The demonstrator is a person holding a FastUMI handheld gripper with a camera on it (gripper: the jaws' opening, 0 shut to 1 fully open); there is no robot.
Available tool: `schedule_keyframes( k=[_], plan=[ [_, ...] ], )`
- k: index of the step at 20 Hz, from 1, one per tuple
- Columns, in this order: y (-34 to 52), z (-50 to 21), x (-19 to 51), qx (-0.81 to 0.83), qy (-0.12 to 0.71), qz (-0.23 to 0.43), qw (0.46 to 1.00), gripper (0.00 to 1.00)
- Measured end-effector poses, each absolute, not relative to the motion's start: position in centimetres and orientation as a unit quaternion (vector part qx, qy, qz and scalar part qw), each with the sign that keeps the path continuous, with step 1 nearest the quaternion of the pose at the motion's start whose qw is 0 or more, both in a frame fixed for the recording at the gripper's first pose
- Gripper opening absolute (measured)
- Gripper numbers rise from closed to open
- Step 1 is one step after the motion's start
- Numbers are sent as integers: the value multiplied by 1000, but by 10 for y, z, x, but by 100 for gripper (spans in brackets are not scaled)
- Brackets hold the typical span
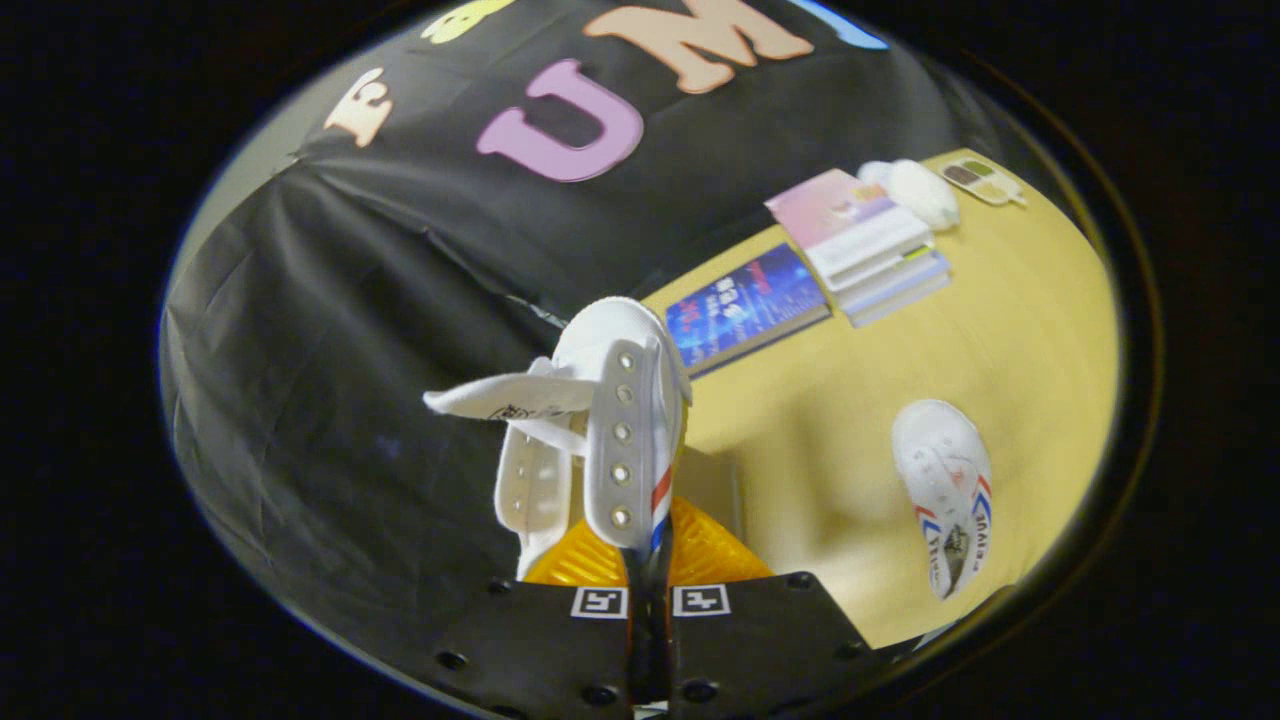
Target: Open the storage box then place both shoes into the box .Put the left shoe in first, then the right shoe, with the right side of both shoes facing outward in a uniform manner.
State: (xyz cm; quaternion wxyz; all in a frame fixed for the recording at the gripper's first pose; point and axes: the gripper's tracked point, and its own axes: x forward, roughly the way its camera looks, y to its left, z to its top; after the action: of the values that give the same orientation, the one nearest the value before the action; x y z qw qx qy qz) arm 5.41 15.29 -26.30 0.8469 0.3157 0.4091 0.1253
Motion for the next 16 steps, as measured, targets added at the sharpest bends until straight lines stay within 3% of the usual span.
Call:
schedule_keyframes(
  k=[5,16],
  plan=[
    [245,-267,43,317,440,190,819,3],
    [298,-366,10,271,541,156,780,2]
  ],
)
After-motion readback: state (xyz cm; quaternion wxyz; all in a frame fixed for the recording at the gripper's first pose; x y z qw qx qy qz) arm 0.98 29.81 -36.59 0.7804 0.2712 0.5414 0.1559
